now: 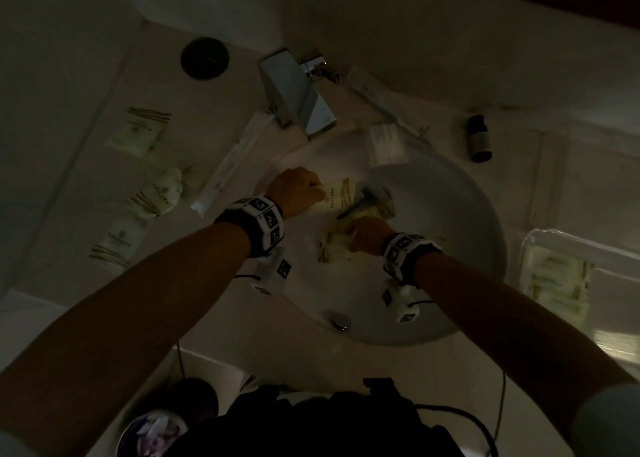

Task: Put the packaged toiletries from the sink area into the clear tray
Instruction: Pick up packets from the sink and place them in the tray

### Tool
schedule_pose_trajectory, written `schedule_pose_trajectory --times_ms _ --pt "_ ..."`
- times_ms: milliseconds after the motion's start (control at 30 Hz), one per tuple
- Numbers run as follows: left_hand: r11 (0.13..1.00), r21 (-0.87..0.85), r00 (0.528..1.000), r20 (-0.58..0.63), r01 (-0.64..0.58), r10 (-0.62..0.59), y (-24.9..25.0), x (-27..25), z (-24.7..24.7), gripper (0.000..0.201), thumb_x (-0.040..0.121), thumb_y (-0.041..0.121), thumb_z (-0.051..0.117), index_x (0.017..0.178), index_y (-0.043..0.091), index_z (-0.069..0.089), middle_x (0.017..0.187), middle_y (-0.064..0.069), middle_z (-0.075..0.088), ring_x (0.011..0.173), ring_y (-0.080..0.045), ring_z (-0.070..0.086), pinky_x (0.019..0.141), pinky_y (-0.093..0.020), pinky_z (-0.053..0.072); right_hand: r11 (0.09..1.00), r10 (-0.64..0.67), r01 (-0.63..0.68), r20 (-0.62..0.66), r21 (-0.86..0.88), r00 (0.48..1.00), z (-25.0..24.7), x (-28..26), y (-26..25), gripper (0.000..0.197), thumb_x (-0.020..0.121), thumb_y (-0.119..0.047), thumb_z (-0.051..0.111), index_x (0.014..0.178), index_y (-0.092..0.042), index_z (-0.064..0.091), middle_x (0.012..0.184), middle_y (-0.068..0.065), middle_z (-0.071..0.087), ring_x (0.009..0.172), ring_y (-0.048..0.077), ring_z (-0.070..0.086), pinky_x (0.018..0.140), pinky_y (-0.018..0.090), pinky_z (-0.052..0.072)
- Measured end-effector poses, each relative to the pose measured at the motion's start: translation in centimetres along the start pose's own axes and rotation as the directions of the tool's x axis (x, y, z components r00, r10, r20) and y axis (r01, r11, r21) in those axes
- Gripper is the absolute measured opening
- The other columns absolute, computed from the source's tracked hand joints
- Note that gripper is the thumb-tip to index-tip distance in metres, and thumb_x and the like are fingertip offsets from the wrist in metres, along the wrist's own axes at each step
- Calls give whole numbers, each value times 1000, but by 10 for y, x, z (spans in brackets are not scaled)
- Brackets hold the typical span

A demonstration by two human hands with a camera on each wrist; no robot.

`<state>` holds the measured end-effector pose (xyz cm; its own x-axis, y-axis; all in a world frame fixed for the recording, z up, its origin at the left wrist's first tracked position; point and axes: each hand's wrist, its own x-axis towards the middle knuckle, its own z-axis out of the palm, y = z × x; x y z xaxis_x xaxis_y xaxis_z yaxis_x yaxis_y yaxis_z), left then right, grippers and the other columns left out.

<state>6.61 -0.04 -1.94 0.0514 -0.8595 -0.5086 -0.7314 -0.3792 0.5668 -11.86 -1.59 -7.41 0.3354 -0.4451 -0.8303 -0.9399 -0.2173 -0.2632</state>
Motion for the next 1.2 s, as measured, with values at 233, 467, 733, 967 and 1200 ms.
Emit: schedule_pose_trajectory --times_ms 233,467,733,967,1200 --pt "998 52 999 6 40 -41 7 -2 10 28 89 23 61 102 0 70 105 -14 67 101 -30 62 79 -28 47 956 -71 95 -95 276 993 -14 -28 14 38 90 -24 64 122 -3 61 124 14 57 101 21 52 86 28 40" --pt "999 39 999 33 32 -33 26 -9 19 22 89 26 61 89 5 67 84 -6 56 82 -23 54 70 -25 42 881 -6 127 -257 455 966 -25 -58 33 34 86 -22 68 118 -11 66 125 10 59 117 27 54 100 34 42" --pt "996 -79 998 46 -32 36 54 -23 27 33 85 27 67 99 -2 69 91 -10 65 83 -22 59 71 -26 47 739 77 232 -421 632 904 -30 -89 44 3 86 -14 66 84 -17 65 91 5 63 90 23 59 84 37 50" --pt "985 -163 994 75 -61 74 78 -37 35 26 78 29 75 73 5 65 72 -3 61 68 -17 57 60 -24 44 692 92 296 -487 659 869 -27 -119 55 6 87 -7 64 82 -10 64 76 -1 58 70 13 55 73 31 47" --pt "972 -211 993 33 -102 112 114 -46 54 37 78 27 75 92 -7 69 81 -11 63 76 -22 59 67 -29 46 741 142 267 -533 616 834 -33 -152 84 16 84 -19 68 100 -15 67 89 1 63 81 16 61 73 27 53"
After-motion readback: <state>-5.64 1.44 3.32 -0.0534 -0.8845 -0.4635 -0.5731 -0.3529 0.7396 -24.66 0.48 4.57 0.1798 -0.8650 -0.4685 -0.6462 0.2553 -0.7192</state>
